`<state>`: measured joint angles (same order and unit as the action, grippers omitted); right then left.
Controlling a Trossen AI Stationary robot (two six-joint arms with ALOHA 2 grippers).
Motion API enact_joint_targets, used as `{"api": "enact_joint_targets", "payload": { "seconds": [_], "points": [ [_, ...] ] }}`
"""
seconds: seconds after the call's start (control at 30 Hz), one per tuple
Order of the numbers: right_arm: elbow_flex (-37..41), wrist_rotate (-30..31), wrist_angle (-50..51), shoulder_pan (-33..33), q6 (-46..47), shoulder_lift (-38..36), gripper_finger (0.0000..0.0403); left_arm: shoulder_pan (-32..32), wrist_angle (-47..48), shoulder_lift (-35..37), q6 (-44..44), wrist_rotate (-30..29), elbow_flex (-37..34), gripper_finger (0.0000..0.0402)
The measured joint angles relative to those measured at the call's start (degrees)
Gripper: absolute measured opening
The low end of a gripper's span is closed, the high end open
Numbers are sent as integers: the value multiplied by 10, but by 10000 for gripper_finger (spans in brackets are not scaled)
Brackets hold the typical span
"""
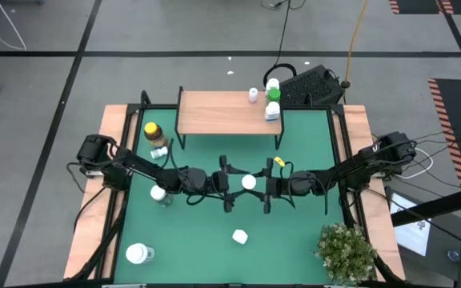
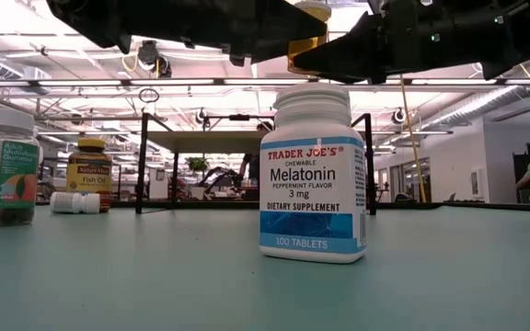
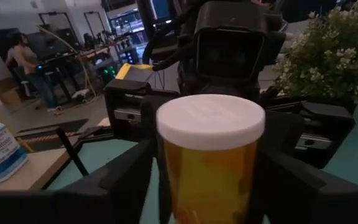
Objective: Pick and place medicine bottles onto shelf by color
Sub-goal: Put the orange pill bottle on the shelf
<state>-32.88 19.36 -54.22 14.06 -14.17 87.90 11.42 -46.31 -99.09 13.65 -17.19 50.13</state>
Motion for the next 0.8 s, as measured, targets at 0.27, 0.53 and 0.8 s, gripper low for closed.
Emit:
{"api": "enact_joint_targets", "payload": {
  "seconds": [0.27,0.53,0.8],
  "points": [
    [0,31,60,0,1,-19,213,-7,32,0,-19,-1,0,170],
    [0,-20,334,-22,167,-188,292,-9,46,0,-18,-11,0,193],
    [0,-63,291,-30,100,-258,317,-28,60,0,-39,-14,0,192]
  ]
}}
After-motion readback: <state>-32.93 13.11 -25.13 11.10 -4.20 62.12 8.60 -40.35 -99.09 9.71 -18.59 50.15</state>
